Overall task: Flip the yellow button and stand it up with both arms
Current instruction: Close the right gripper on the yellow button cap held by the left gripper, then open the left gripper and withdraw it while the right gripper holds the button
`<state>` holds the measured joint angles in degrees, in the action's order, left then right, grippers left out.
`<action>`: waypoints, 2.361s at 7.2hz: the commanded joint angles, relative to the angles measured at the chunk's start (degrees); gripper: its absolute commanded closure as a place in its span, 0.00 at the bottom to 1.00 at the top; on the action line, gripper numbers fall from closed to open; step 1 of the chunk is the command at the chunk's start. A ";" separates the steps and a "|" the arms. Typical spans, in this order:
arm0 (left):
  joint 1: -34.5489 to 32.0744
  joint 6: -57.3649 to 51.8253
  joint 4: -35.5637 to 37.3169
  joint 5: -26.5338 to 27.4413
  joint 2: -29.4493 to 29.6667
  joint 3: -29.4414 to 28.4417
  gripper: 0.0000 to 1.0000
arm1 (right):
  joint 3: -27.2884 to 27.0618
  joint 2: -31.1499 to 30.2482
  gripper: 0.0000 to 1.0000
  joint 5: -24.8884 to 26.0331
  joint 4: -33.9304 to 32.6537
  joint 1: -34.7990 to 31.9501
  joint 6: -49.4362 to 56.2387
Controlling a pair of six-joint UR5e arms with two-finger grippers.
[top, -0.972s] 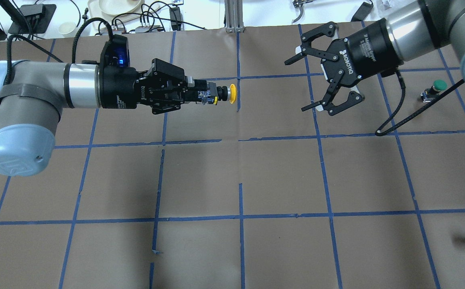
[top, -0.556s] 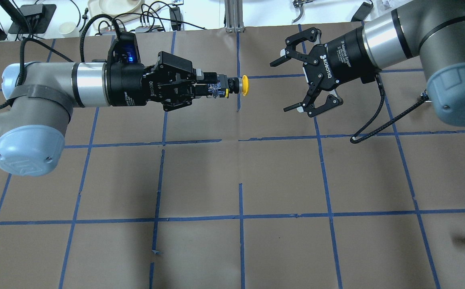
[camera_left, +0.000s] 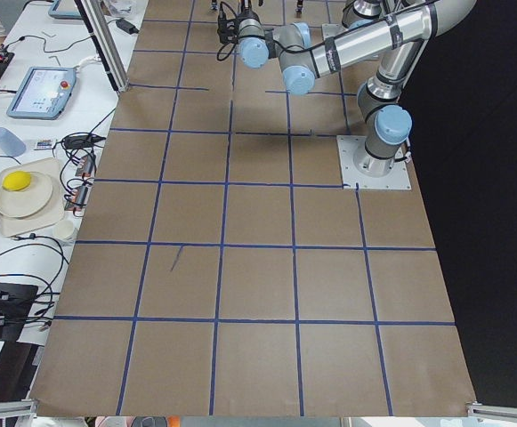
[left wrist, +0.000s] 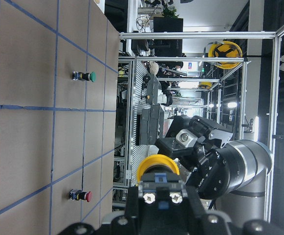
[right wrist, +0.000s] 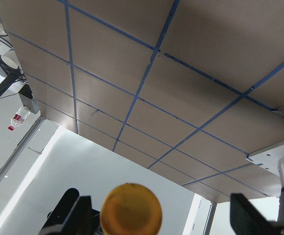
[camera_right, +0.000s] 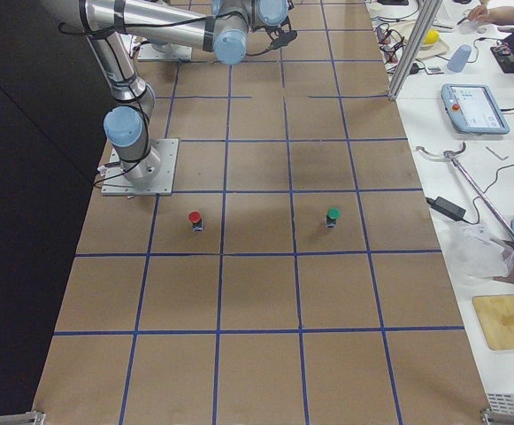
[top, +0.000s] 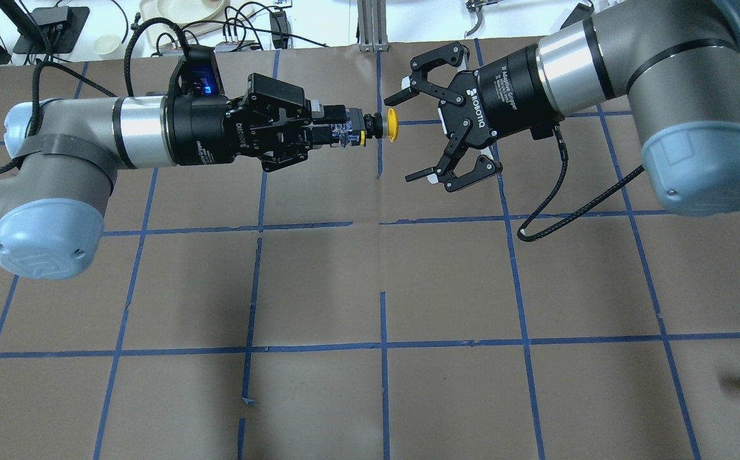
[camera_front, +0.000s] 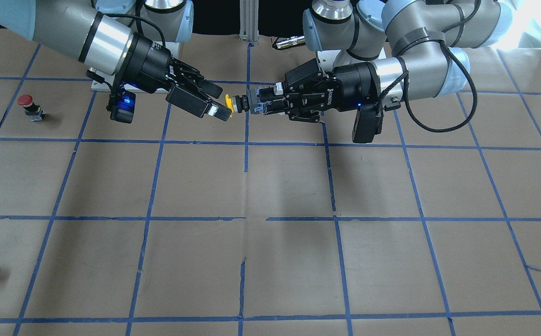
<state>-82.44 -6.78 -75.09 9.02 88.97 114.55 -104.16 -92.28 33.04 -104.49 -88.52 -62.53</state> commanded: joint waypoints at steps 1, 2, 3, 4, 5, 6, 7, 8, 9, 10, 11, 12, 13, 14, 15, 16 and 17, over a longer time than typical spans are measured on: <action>0.00 -0.07 0.12 -0.06 -0.20 0.06 0.87 | 0.19 0.08 0.00 -1.84 -1.25 -0.08 0.03; 0.00 -0.16 0.12 0.03 -0.21 0.06 0.87 | -0.42 0.08 0.00 -4.19 -1.59 -0.08 0.12; 0.00 -0.25 0.12 0.03 0.06 0.06 0.87 | -0.43 0.17 0.03 -3.95 -1.51 -0.08 0.30; 0.00 -0.42 0.21 0.12 -0.12 0.15 0.87 | -0.43 0.17 0.11 -3.78 -1.51 -0.08 0.39; 0.00 -0.42 0.21 0.12 -0.20 0.15 0.87 | -0.43 0.17 0.24 -3.69 -1.51 -0.08 0.39; 0.00 -0.51 0.21 0.12 -0.21 0.06 0.87 | -0.43 0.34 0.28 -3.60 -1.51 -0.08 0.39; 0.00 -0.60 0.30 0.12 -0.21 0.06 0.87 | -0.43 0.69 0.28 -3.42 -1.51 -0.08 0.39; 0.00 -0.60 0.30 0.12 -0.38 0.06 0.87 | -0.43 1.48 0.28 -3.51 -1.42 -0.08 0.30; 0.00 -0.60 0.21 0.12 -0.38 0.06 0.87 | -0.26 1.66 0.28 -3.42 -1.51 -0.08 -0.05; 0.00 -0.60 0.21 0.21 -0.38 0.06 0.86 | -0.25 1.57 0.34 -3.42 -1.33 -0.08 -0.23; 0.00 -0.60 0.21 0.29 -0.38 0.06 0.86 | -0.25 1.83 0.41 -3.51 -1.42 -0.08 -0.14; 0.00 -0.69 0.21 0.38 -0.47 0.06 0.86 | -0.17 1.75 0.54 -3.77 -1.42 0.01 -0.14; 0.00 -0.69 0.21 0.38 -0.64 0.06 0.86 | -0.17 1.75 0.65 -4.04 -1.42 0.10 -0.14; 0.00 -0.51 0.21 0.38 -0.56 0.06 0.79 | 0.01 1.75 0.72 -4.21 -1.42 0.18 -0.14; 0.00 -0.34 0.21 0.56 -0.73 0.06 0.42 | 0.10 1.75 0.76 -4.21 -1.42 0.27 -0.05; 0.00 -0.51 0.30 0.65 -0.91 -0.03 0.45 | 0.01 1.75 0.79 -4.30 -1.33 0.27 0.03; 0.00 -0.25 0.21 0.56 -0.82 -0.03 0.42 | 0.10 1.75 0.80 -4.30 -1.42 0.27 0.04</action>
<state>-82.44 -7.20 -74.85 9.59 88.17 114.56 -104.12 -90.52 28.78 -105.87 -88.27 -62.53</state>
